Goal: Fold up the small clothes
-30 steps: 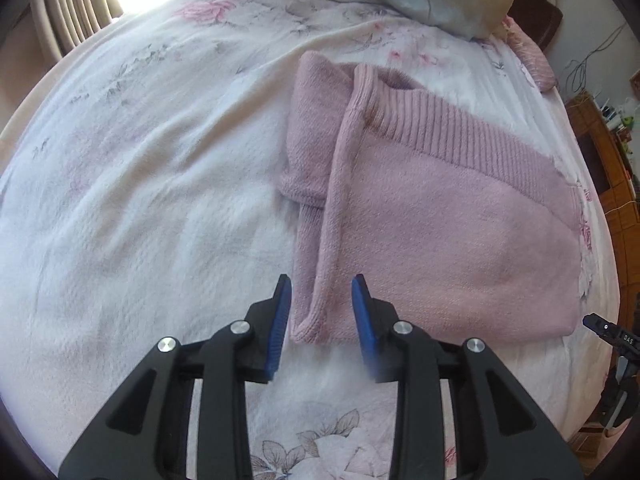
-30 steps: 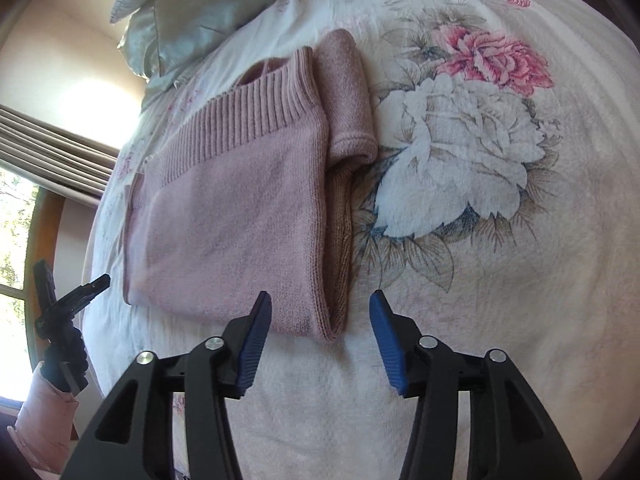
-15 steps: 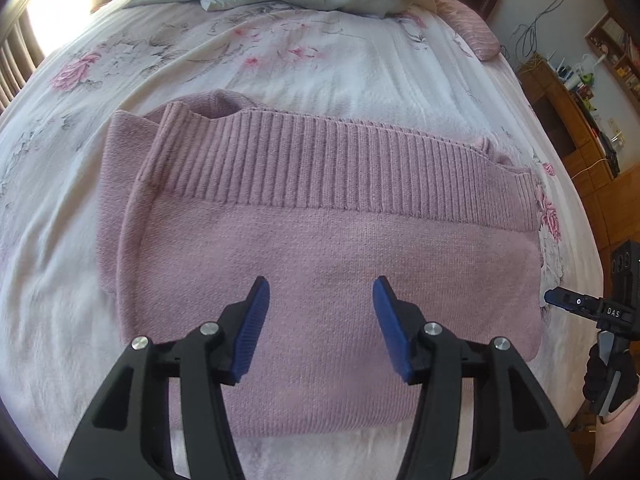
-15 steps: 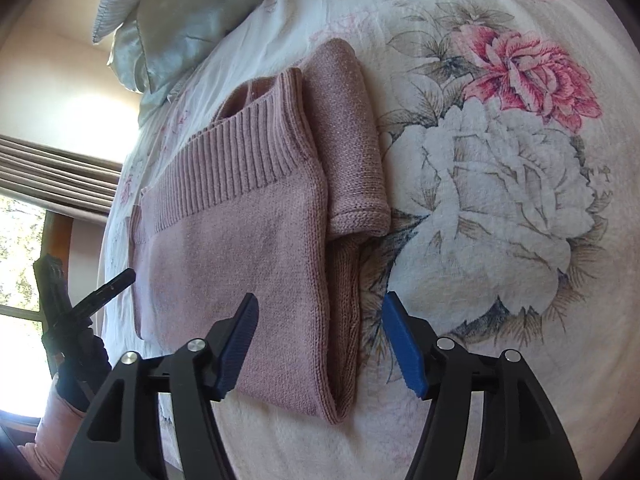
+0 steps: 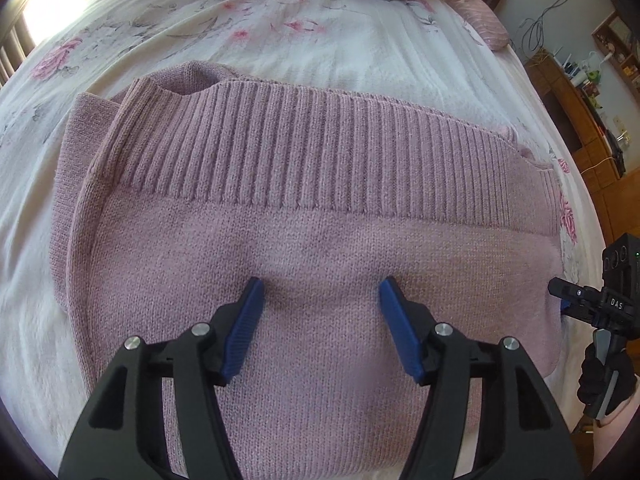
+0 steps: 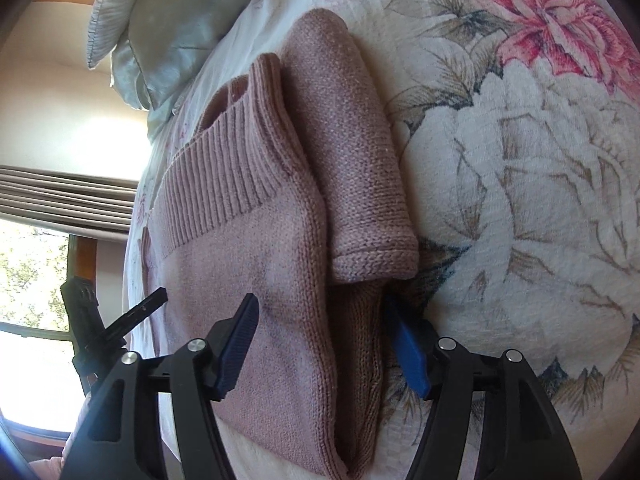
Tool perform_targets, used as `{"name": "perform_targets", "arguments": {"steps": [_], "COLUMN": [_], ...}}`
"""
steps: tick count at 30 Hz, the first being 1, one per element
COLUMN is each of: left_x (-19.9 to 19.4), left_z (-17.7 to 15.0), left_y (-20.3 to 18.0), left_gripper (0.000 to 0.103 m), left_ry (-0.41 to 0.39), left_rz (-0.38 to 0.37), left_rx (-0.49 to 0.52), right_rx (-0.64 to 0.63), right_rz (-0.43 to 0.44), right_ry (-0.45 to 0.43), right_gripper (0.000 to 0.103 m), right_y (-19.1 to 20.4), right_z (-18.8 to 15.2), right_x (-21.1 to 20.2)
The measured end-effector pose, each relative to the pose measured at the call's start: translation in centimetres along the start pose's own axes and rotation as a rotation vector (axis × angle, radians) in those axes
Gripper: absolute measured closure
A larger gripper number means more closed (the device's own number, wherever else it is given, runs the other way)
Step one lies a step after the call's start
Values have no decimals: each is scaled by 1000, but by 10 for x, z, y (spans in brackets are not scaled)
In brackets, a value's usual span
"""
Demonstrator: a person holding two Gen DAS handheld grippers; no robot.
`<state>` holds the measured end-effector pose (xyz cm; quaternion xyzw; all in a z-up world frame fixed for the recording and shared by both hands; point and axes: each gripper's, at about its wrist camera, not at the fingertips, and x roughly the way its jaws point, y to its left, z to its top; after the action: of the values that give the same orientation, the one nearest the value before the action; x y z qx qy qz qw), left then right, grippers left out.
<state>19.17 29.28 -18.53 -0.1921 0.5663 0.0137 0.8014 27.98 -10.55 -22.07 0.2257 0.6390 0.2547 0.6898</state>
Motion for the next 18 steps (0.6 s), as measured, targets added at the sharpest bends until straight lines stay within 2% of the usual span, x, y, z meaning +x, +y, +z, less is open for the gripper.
{"name": "perform_targets", "arguments": {"steps": [4, 8, 11, 13, 16, 18], "left_x": [0, 1, 1, 1, 1, 1], "left_z": [-1, -3, -4, -4, -5, -5], "left_y": [0, -3, -6, -7, -6, -6], "left_gripper": [41, 41, 41, 41, 41, 40], "left_ry": [-7, -17, -25, -29, -33, -35], "left_rz": [0, 20, 34, 40, 39, 44], "left_rx": [3, 27, 45, 56, 61, 65], "right_rx": [6, 47, 15, 15, 16, 12], "right_rz": [13, 97, 73, 61, 54, 73], "right_ry": [-19, -43, -44, -43, -37, -41], "right_gripper": [43, 52, 52, 56, 68, 82], "right_y": [-2, -4, 2, 2, -1, 1], "right_z": [1, 1, -1, -1, -1, -2], "right_x": [0, 2, 7, 8, 6, 2]}}
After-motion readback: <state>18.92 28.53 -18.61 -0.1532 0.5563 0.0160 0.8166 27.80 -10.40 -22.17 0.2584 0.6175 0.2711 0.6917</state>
